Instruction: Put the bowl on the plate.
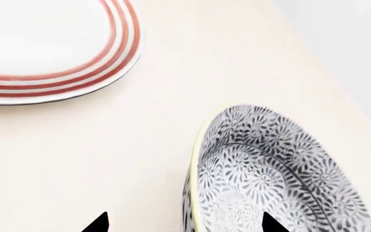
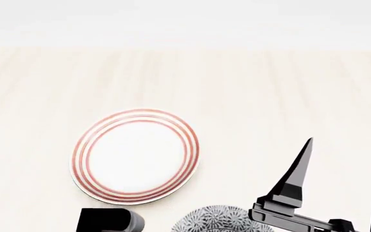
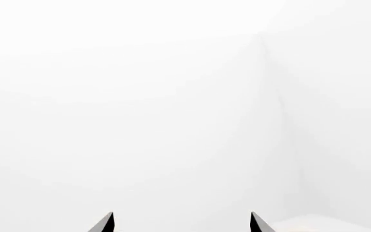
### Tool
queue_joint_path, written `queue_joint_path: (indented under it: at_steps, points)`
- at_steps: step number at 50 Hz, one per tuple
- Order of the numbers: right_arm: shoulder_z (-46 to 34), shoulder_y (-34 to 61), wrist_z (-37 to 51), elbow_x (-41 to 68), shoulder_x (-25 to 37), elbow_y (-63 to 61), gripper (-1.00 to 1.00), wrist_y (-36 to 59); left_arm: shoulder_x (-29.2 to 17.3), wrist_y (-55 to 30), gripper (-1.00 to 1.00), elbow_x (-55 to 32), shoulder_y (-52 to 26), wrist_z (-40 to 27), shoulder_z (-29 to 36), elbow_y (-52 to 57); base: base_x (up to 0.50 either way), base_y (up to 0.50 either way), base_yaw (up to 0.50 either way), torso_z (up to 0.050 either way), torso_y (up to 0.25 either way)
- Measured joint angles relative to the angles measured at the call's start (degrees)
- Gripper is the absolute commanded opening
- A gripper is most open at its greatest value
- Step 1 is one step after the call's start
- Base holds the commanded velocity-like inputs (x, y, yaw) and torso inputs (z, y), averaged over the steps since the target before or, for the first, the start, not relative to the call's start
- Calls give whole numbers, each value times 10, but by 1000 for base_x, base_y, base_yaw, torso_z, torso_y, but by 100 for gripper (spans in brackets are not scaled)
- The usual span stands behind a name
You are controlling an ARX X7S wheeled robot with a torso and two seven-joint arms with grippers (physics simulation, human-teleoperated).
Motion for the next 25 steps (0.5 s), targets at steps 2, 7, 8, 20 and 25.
queue_joint_path:
  at_steps: [2,7,8,20,25]
  points:
    - [-1,0,1,0,1,0,100,0,-1,1,100,1,0,1,2,-2,0,0,0,0,0]
    - [-2,0,2,1,2,1,100,-1,-2,7,-100,-3,-1,6,6,-6,0,0,0,0,0]
    - [-3,0,2,1,2,2,100,-1,-2,8,-100,-4,-2,7,7,-7,0,0,0,0,0]
    - [-7,0,5,2,5,4,100,-2,-7,17,-100,10,-8,14,17,-18,0,0,0,0,0]
    - [-8,0,6,2,6,4,100,-2,-11,20,-100,19,-10,17,26,-18,0,0,0,0,0]
